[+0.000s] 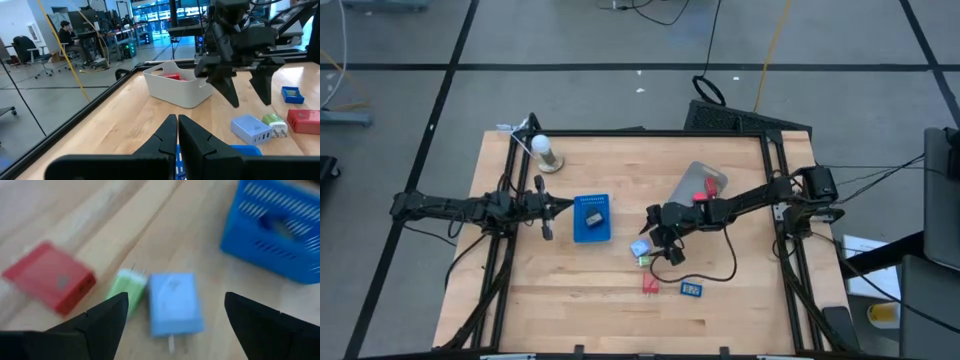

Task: Pick & Place Office items
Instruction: Put the light blue charger adapter into the gray bin

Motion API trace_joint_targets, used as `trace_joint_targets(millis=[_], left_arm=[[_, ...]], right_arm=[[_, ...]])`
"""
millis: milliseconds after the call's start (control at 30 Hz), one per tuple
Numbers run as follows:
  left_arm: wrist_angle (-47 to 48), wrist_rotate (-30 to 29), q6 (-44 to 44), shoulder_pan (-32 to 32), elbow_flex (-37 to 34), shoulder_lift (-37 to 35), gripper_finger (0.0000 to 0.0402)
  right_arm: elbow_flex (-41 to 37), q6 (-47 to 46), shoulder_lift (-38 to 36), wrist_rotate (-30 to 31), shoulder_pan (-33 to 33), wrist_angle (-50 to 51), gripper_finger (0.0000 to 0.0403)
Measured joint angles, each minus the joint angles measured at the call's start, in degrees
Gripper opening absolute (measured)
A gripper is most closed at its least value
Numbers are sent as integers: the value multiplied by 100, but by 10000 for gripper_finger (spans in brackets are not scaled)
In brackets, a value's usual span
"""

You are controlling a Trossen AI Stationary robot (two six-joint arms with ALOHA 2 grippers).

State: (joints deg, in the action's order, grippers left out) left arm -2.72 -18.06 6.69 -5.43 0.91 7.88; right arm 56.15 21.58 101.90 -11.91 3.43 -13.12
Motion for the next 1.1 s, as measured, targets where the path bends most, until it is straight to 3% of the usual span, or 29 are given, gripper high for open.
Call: trace_joint_targets(millis=[433, 700, 1100], left_arm=[[2, 11, 4, 0, 0, 37, 19], [2, 19, -27, 1, 0, 37, 19], [2, 20, -42, 2, 0, 37, 19]], right_arm=[[710, 318, 800, -24, -98, 478, 326], [718, 280, 896, -480, -199, 477, 318], [720, -217, 1003, -629, -306, 417, 313]])
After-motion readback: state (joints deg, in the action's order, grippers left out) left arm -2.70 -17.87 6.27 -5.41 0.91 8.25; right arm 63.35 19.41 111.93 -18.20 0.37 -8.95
